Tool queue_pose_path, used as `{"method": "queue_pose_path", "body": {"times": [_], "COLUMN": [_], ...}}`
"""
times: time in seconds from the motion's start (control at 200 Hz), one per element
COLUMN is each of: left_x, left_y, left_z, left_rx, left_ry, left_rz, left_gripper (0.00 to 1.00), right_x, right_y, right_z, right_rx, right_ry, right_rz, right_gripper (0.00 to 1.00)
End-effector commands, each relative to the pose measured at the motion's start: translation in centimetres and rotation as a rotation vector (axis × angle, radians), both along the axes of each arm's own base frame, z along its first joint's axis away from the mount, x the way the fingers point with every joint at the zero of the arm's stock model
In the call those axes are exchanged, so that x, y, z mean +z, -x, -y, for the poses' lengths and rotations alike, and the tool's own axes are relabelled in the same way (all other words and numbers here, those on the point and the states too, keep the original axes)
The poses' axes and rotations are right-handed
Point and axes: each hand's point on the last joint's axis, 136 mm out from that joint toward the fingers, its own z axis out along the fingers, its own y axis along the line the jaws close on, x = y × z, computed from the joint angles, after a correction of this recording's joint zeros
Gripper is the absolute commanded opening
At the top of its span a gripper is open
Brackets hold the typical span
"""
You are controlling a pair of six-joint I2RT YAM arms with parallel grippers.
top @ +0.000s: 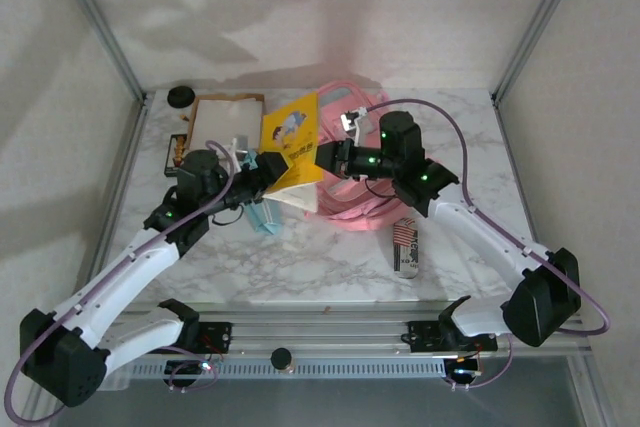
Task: Pack the student bag
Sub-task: Pass the book.
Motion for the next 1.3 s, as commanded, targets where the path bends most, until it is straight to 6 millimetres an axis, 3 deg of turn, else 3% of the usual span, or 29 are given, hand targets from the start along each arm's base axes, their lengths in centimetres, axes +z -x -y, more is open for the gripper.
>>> {"method": "queue_pose_path", "body": {"times": [0.0,0.145,0.345,0.511,0.591,0.681,0.811,0.966,1.147,1.247,1.292], "left_x": [4.4,4.9,5.8,6.4,6.9,7.0,6.3,5.6,3.8,3.0,2.9], "left_y": [0.8,0.8,0.8,0.7,0.7,0.7,0.3,-0.5,-1.1,-1.3,-1.3], "left_z": [2.4,3.1,3.4,3.8,4.1,4.8,5.5,5.6,6.2,6.5,6.6], "left_rx": [-0.088,-0.095,-0.091,-0.098,-0.103,-0.117,-0.120,-0.093,-0.089,-0.093,-0.096], "left_ry": [0.099,0.112,0.135,0.161,0.176,0.179,0.166,0.140,0.086,0.046,0.029], "left_rz": [0.118,0.133,0.156,0.170,0.181,0.183,0.166,0.156,0.126,0.121,0.127], "left_gripper": [0.68,0.47,0.25,0.05,0.03,0.02,0.02,0.01,0.03,0.10,0.19], "right_x": [1.9,0.1,-1.1,-2.5,-3.6,-3.5,-0.7,0.2,0.2,0.0,-0.3], "right_y": [0.6,-0.1,-0.3,-1.0,-1.4,-0.9,0.7,0.5,-0.7,-1.3,-2.0], "right_z": [0.6,1.7,2.6,4.1,4.9,4.1,3.0,3.9,5.5,6.0,6.7], "right_rx": [0.045,0.029,0.022,-0.019,-0.025,0.025,0.112,0.068,-0.027,-0.057,-0.096], "right_ry": [-0.044,-0.006,0.015,0.045,0.032,-0.015,-0.116,-0.118,-0.086,-0.058,-0.034], "right_rz": [0.064,0.018,-0.007,-0.019,-0.062,-0.086,-0.053,-0.033,-0.005,0.006,0.005], "right_gripper": [0.00,0.00,0.09,0.38,0.58,0.82,0.89,0.75,0.27,0.10,0.01]}}
